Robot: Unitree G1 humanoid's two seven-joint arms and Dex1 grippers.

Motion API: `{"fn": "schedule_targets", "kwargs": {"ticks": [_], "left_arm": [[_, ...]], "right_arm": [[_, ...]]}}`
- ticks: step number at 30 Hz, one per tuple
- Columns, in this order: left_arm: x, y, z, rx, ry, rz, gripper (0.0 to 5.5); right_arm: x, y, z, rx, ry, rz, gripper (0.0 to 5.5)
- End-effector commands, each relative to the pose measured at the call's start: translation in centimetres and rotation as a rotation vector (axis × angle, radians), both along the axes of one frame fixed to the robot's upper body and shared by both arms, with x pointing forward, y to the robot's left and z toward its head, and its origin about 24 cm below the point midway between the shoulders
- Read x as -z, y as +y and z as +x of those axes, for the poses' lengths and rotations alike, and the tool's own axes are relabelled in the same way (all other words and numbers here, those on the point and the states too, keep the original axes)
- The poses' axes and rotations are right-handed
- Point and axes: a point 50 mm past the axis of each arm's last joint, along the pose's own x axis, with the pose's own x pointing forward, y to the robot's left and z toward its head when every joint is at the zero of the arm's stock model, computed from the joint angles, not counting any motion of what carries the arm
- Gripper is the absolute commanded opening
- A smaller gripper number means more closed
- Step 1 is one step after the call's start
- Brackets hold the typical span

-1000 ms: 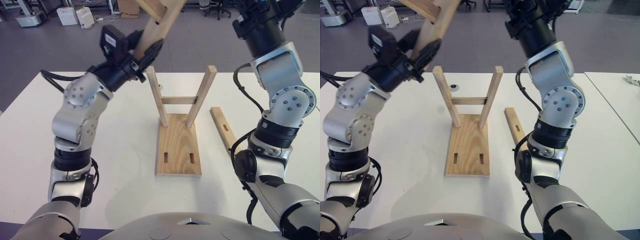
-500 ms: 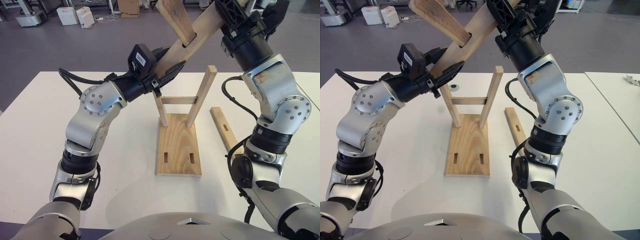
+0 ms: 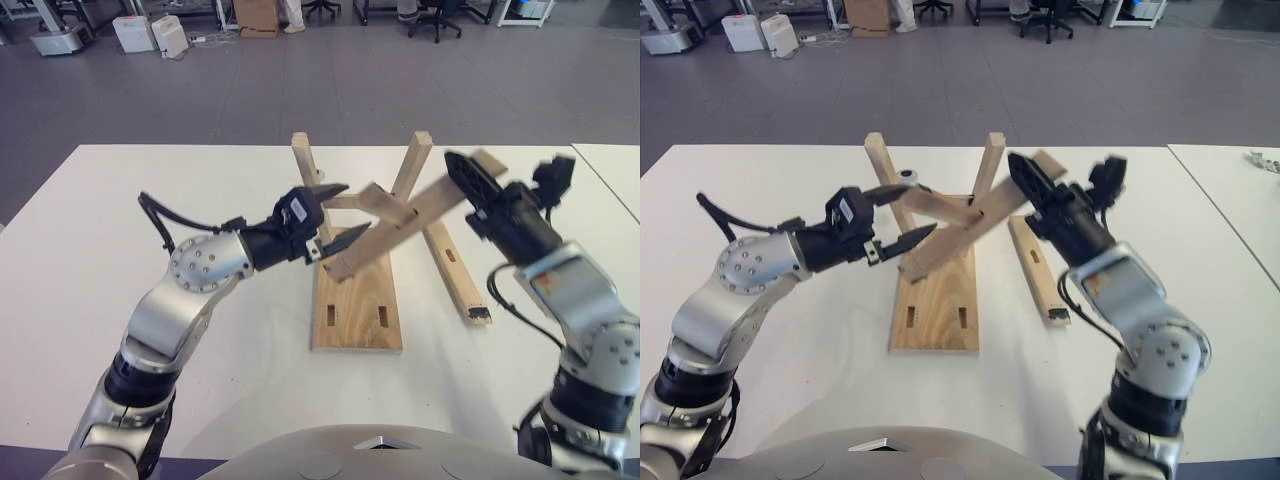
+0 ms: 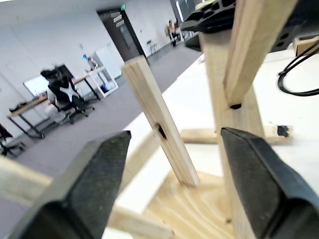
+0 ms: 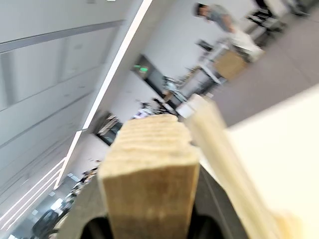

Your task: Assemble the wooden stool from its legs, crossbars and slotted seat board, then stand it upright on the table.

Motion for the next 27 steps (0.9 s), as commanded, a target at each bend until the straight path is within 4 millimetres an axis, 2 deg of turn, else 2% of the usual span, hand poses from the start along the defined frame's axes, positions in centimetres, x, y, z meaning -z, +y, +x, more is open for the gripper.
{"fn": "schedule_targets", "kwargs": {"ticks": [1, 5, 10, 17, 22, 25, 27], "left_arm": [[2.6, 1.4, -2.2, -0.037, 0.1, 0.08, 3.88], [4.5, 2.9, -2.7, -0.095, 0.129, 0.167, 4.45], [4.4, 3.2, -1.9, -0.144, 0.097, 0.139, 4.45], [3.3, 3.8, -0.1, -0.261, 0.035, 0.053, 4.45], [3.2, 3.5, 0.2, -0.27, 0.036, 0.016, 4.45], [3.2, 3.2, 0.4, -0.268, 0.037, 0.0, 4.45], [3.2, 3.1, 0.4, -0.27, 0.038, -0.011, 4.45]], "right_arm": [[1.0, -2.2, -2.1, 0.132, 0.1, -0.013, 1.03], [2.6, -3.7, -3.0, 0.194, 0.196, -0.093, 1.03], [3.7, -4.6, -2.8, 0.24, 0.241, -0.177, 1.03], [3.1, -4.8, -1.4, 0.287, 0.155, -0.333, 1.04], [2.0, -4.7, -0.1, 0.338, 0.039, -0.384, 1.04], [1.0, -4.0, 0.6, 0.331, -0.049, -0.437, 1.04], [1.2, -3.1, 0.8, 0.292, -0.065, -0.501, 1.04]]}}
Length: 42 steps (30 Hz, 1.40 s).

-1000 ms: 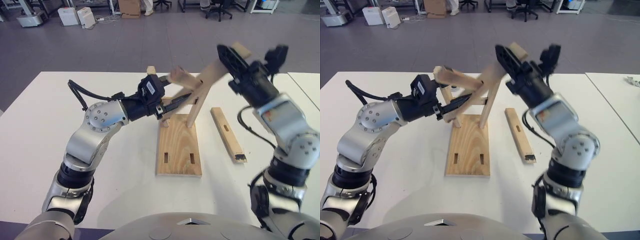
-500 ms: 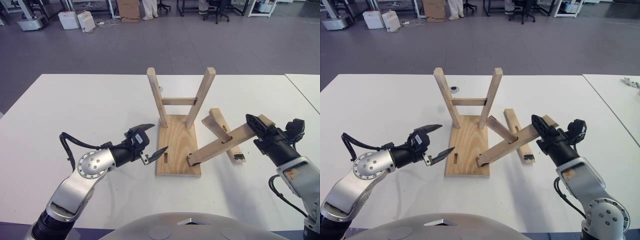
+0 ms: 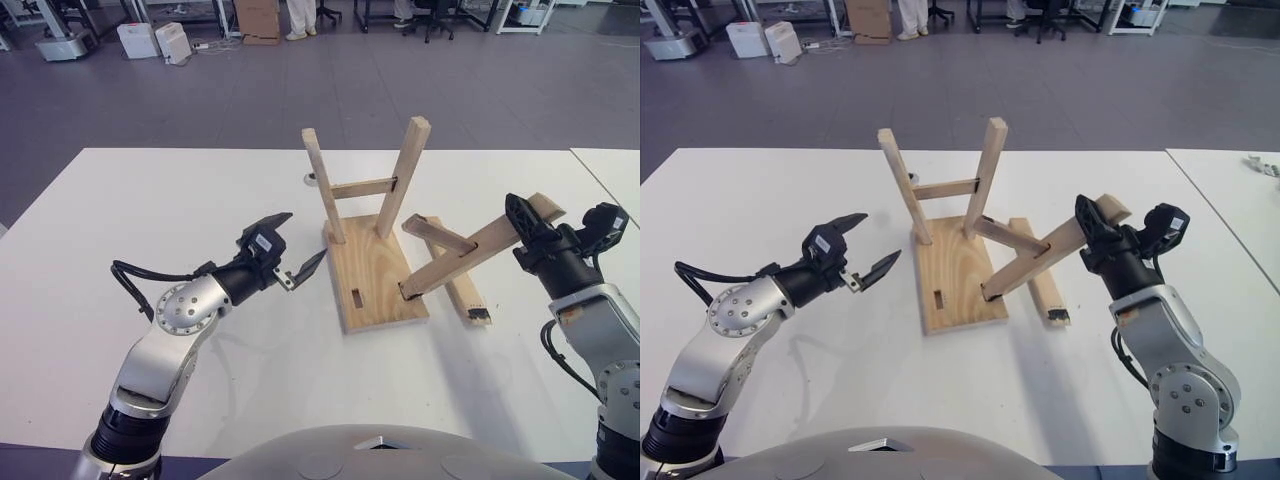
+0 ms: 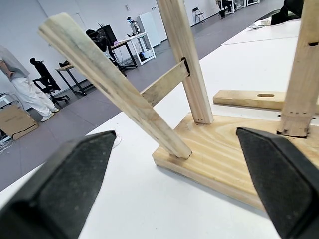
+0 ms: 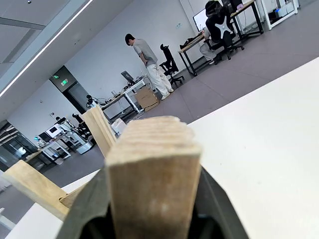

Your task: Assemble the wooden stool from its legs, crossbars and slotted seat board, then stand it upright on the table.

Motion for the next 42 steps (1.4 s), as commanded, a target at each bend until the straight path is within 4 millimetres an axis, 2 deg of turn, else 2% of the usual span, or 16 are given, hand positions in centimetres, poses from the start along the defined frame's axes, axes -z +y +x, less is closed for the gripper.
{"fn": "schedule_targets", "kwargs": {"ticks": [1, 5, 8, 12, 14, 17, 22, 27, 29, 31, 33, 34, 35, 37, 39, 42], "left_arm": [[-0.2, -0.2, 0.3, -0.006, -0.013, -0.013, 4.45], [-0.2, -0.3, 0.2, -0.009, -0.014, -0.017, 4.45], [-0.2, -0.4, 0.3, -0.007, -0.017, -0.008, 4.45], [-0.4, -0.3, 0.4, -0.012, -0.024, -0.006, 4.45], [-0.2, -0.4, 0.4, -0.011, -0.021, -0.003, 4.45], [-0.1, -0.3, 0.5, -0.013, -0.02, 0.001, 4.45], [0.0, -0.3, 0.5, -0.019, -0.019, 0.002, 4.45], [0.2, -0.2, 0.4, -0.023, -0.012, -0.002, 4.45], [0.2, -0.1, 0.5, -0.027, -0.012, -0.002, 4.45], [0.2, 0.1, 0.6, -0.032, -0.014, -0.003, 4.45], [0.2, 0.1, 0.7, -0.034, -0.016, -0.004, 4.45], [0.1, 0.1, 0.8, -0.037, -0.02, -0.007, 4.45], [0.1, 0.1, 0.9, -0.04, -0.025, -0.009, 4.45], [0.0, 0.1, 1.3, -0.053, -0.036, -0.017, 4.45], [-0.1, 0.1, 1.6, -0.058, -0.042, -0.03, 4.45], [-0.2, 0.0, 2.0, -0.06, -0.049, -0.03, 4.45]], "right_arm": [[0.6, 1.4, 0.5, -0.055, 0.027, -0.178, 1.04], [2.4, 2.7, 0.0, -0.111, 0.094, -0.349, 1.05], [4.7, 3.4, -0.9, -0.168, 0.211, -0.478, 1.05], [6.8, 3.2, -2.1, -0.161, 0.337, -0.506, 1.05], [6.9, 3.1, -2.1, -0.153, 0.331, -0.5, 1.06], [4.7, 3.7, -1.3, -0.171, 0.193, -0.446, 1.06], [-0.5, 4.6, -0.5, -0.197, -0.113, -0.341, 1.06], [-3.2, 4.9, -0.6, -0.201, -0.253, -0.3, 2.21], [-5.7, 4.1, -0.2, -0.179, -0.367, -0.293, 2.52], [-8.9, 2.2, 0.6, -0.116, -0.476, -0.251, 2.8], [-10.7, 0.4, 1.3, -0.058, -0.501, -0.241, 3.24], [-10.4, -0.6, 2.1, -0.02, -0.455, -0.281, 3.32], [-9.1, -1.4, 2.8, 0.004, -0.354, -0.339, 3.6], [-2.9, -1.6, 3.4, -0.058, -0.036, -0.482, 3.62], [2.7, -0.8, 2.1, -0.168, 0.205, -0.522, 3.62], [7.7, 0.2, 0.0, -0.225, 0.407, -0.438, 3.62]]}}
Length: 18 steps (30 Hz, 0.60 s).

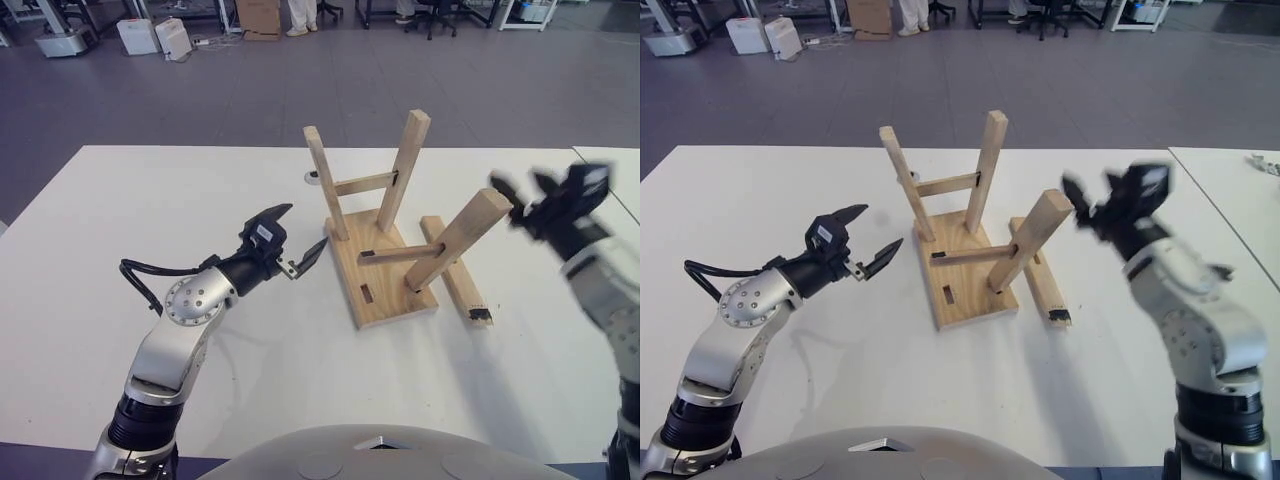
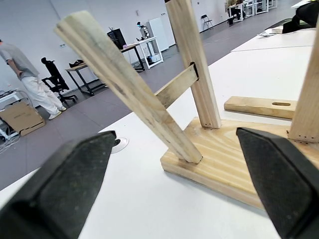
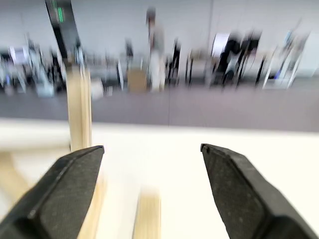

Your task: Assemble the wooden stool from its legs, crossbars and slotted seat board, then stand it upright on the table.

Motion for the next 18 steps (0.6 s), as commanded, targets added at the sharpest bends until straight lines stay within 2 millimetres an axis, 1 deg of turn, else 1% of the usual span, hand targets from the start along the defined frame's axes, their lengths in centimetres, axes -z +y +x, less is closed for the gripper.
{"fn": "schedule_targets", "kwargs": {"ticks": [1, 3, 6, 7, 11, 12, 13, 15, 16, 17, 18], "left_arm": [[-0.5, -0.1, 0.6, -0.007, -0.034, 0.013, 4.45], [-0.5, -0.1, 0.7, -0.005, -0.035, 0.017, 4.45], [-0.5, -0.2, 0.8, 0.001, -0.037, 0.024, 4.45], [-0.5, -0.3, 0.8, 0.004, -0.038, 0.027, 4.45], [-0.7, -0.5, 0.9, 0.009, -0.043, 0.026, 4.45], [-0.9, -0.5, 1.0, 0.008, -0.046, 0.007, 4.45], [-1.3, -0.6, 1.1, 0.005, -0.049, -0.022, 4.45], [-2.6, -0.8, 1.5, 0.001, -0.057, -0.136, 4.45], [-3.8, -1.1, 1.8, 0.023, -0.053, -0.229, 4.63], [-5.6, -1.5, 2.1, 0.054, -0.055, -0.369, 4.75], [-7.9, -1.8, 2.7, 0.086, -0.073, -0.503, 4.95]], "right_arm": [[5.5, 0.9, -2.3, 0.015, 0.24, 0.026, 3.62], [7.1, 0.8, -2.9, 0.032, 0.314, -0.061, 3.62], [8.3, 0.6, -3.1, 0.033, 0.372, -0.126, 3.08], [8.7, 0.5, -3.2, 0.033, 0.389, -0.136, 2.81], [9.4, 0.2, -3.0, 0.044, 0.409, -0.154, 2.09], [9.2, 0.0, -2.7, 0.054, 0.383, -0.153, 2.07], [8.5, -0.2, -2.1, 0.071, 0.331, -0.146, 2.07], [5.4, -1.5, 0.1, 0.163, 0.137, -0.097, 2.07], [3.0, -2.3, 1.4, 0.191, 0.013, -0.083, 2.07], [-0.1, -2.8, 2.8, 0.193, -0.133, -0.083, 2.07], [-3.9, -2.7, 4.1, 0.155, -0.296, -0.094, 2.07]]}}
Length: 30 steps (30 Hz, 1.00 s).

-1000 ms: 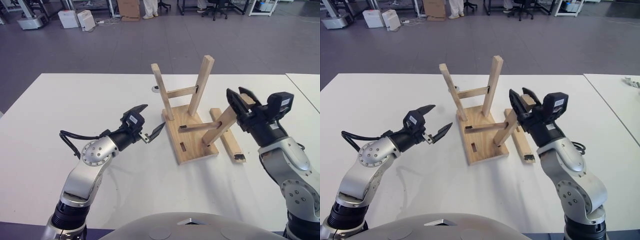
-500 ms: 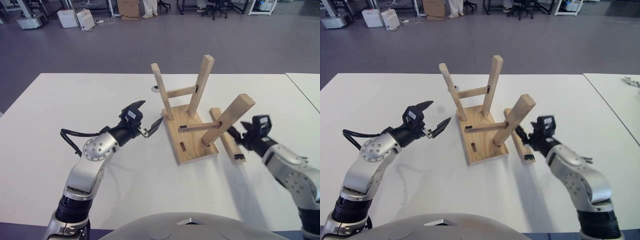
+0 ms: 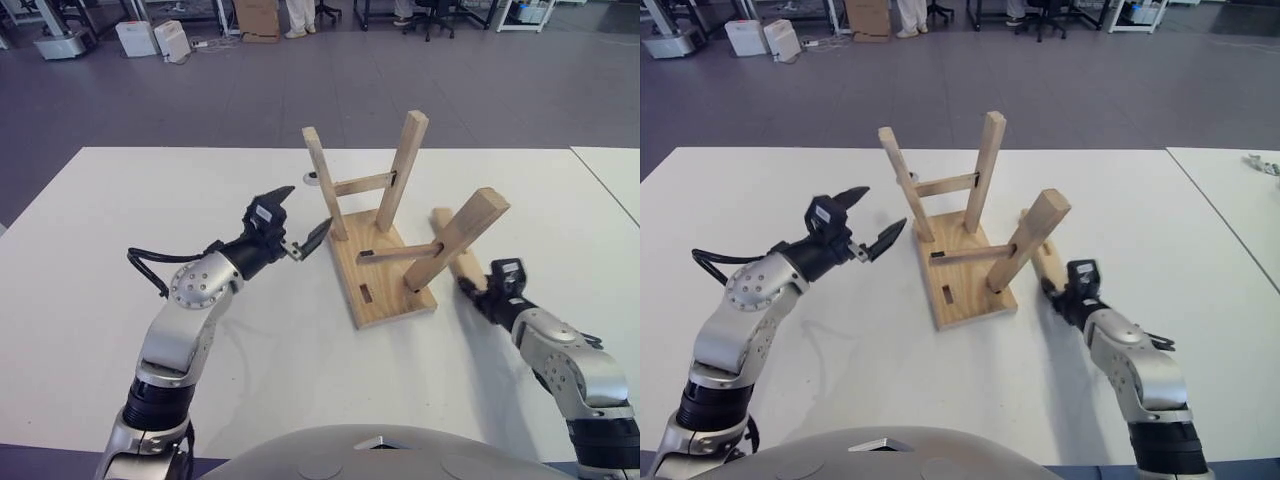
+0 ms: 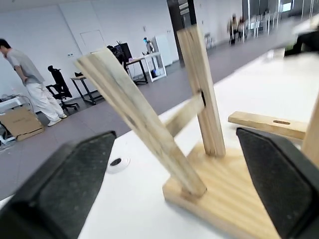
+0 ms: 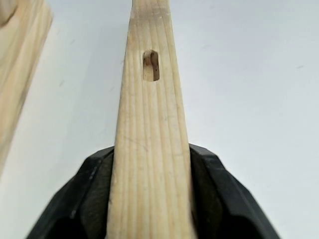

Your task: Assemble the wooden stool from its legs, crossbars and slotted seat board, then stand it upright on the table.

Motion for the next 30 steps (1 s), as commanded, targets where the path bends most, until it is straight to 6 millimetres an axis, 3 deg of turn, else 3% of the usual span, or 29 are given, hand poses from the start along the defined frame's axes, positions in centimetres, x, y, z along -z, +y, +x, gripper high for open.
{"fn": "schedule_targets", "kwargs": {"ticks": [1, 3, 5, 7, 9, 11, 20, 30], "left_arm": [[-7.6, -1.2, 1.7, 0.109, -0.072, -0.419, 5.0], [-11.5, -1.4, 2.9, 0.186, -0.089, -0.579, 5.38], [-15.5, -1.5, 3.9, 0.267, -0.106, -0.703, 5.4], [-18.5, -2.0, 4.5, 0.329, -0.108, -0.777, 5.22], [-19.8, -2.5, 4.6, 0.368, -0.091, -0.821, 4.89], [-20.5, -2.9, 4.3, 0.391, -0.084, -0.841, 4.59], [-21.1, -3.4, 3.9, 0.409, -0.068, -0.872, 2.94], [-19.9, -3.5, 3.8, 0.422, -0.009, -0.85, 1.3]], "right_arm": [[-13.0, -0.3, 4.9, -0.105, -0.575, -0.083, 2.07], [-18.3, 1.4, 5.1, -0.263, -0.777, -0.143, 2.07], [-22.7, 4.4, 4.5, -0.488, -0.931, -0.176, 2.07], [-25.0, 7.8, 3.5, -0.702, -1.026, -0.216, 2.07], [-25.0, 10.0, 3.2, -0.808, -1.047, -0.25, 2.07], [-24.0, 10.9, 3.2, -0.837, -1.033, -0.277, 2.07], [-22.9, 11.9, 3.4, -0.857, -1.041, -0.271, 2.07], [-23.3, 12.0, 3.1, -0.852, -1.079, -0.267, 2.07]]}}
